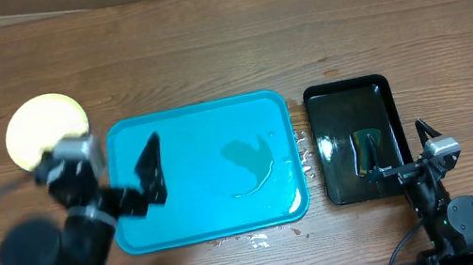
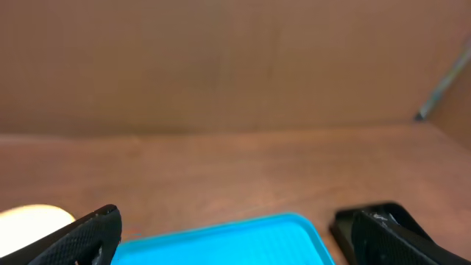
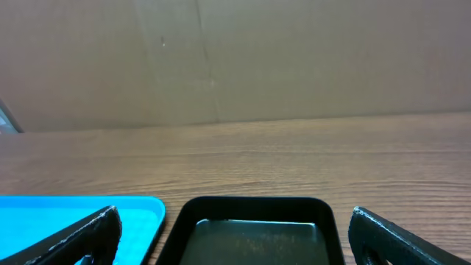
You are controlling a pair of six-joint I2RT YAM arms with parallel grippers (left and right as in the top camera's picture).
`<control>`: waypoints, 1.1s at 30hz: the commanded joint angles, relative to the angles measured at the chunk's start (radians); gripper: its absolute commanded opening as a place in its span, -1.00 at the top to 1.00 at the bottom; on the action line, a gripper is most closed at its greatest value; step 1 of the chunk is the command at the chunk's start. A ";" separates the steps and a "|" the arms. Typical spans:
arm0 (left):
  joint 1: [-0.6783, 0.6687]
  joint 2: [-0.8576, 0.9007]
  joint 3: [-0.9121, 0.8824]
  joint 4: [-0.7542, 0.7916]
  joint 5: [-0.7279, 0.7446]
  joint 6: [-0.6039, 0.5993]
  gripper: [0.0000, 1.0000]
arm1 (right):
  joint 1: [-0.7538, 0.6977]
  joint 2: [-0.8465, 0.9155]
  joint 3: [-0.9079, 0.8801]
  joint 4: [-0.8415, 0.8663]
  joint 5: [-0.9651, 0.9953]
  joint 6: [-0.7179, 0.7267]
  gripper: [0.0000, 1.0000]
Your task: Clean dirty plates on tray and stack at the side
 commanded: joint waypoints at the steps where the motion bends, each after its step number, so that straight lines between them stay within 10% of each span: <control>1: -0.007 -0.129 -0.119 0.000 -0.084 0.022 -0.99 | -0.003 -0.010 -0.011 0.003 0.013 0.003 -1.00; 17: -0.006 -0.579 -0.810 0.901 -0.189 -0.058 -0.99 | -0.003 -0.010 -0.011 0.003 0.013 0.003 -1.00; 33: -0.006 -0.580 -0.981 0.691 -0.274 -0.061 -0.99 | -0.003 -0.010 -0.011 0.003 0.013 0.003 -1.00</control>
